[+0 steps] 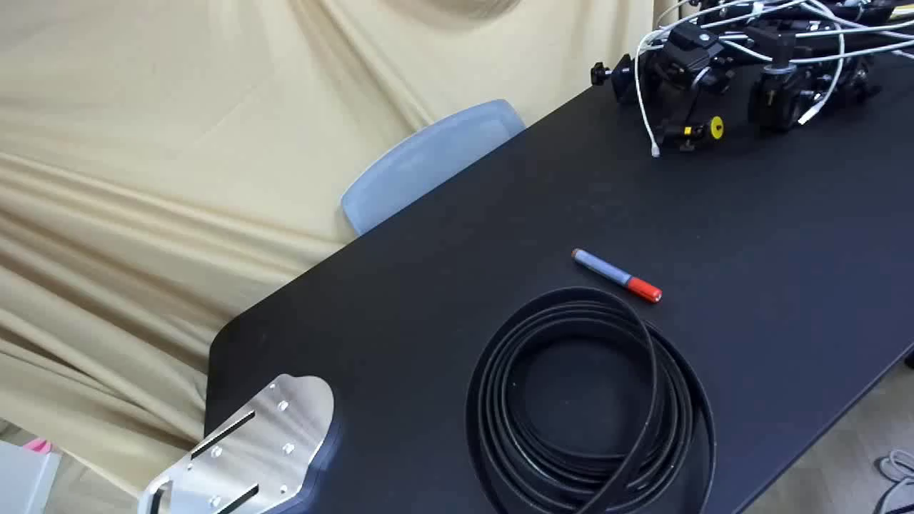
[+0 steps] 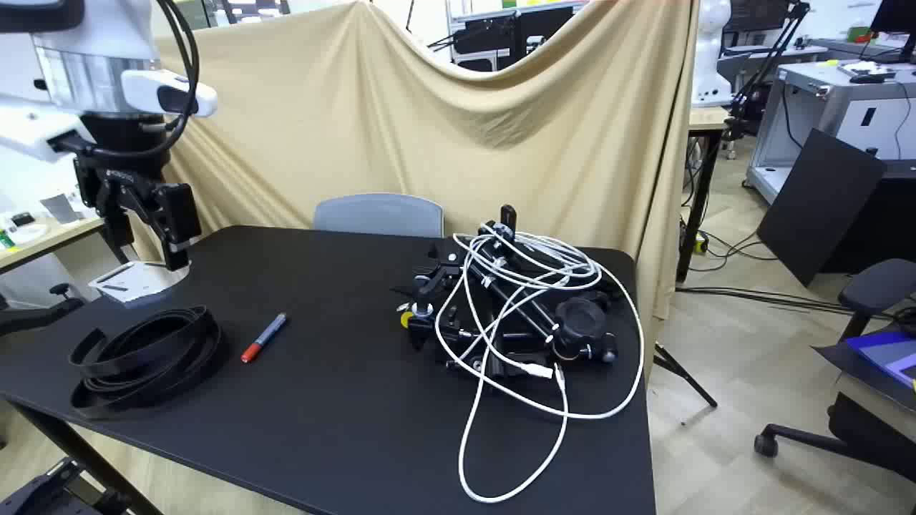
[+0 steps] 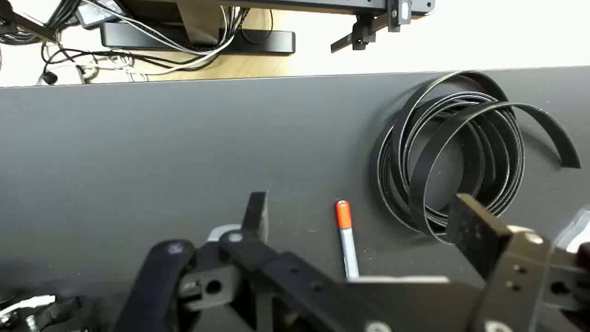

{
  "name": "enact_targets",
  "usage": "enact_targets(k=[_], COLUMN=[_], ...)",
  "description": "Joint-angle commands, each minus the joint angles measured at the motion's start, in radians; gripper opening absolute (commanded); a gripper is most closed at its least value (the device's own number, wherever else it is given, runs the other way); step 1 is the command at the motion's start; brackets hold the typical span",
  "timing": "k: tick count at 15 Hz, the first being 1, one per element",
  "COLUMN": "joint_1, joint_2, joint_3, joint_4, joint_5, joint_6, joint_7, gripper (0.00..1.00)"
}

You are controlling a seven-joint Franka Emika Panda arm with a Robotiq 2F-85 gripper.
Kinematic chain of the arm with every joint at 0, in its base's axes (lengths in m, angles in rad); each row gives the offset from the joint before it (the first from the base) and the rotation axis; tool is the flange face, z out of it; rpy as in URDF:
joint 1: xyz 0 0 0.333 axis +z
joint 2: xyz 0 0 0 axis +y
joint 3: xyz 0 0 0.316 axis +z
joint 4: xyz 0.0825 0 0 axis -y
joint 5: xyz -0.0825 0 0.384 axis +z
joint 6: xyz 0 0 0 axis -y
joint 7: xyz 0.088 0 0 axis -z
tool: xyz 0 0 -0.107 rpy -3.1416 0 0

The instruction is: Move the marker to the right

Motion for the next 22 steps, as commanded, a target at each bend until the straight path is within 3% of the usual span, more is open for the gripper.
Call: enact_targets(k=[1, 12, 16, 22], joint_1=[-0.015, -0.015, -0.01, 0.014], joint_2=[0.001, 0.001, 0.058, 0.249], joint_3=[0.013, 0.013, 0.063, 0.154], joint_4=[0.002, 0.002, -0.001, 0.004], joint_5=[0.006, 0.006, -0.029, -0.108], joint_6=[-0.003, -0.003, 0.117, 0.391], joint_7=[-0.006, -0.006, 0.018, 0.039], gripper=[1.0, 1.0, 1.0, 1.0])
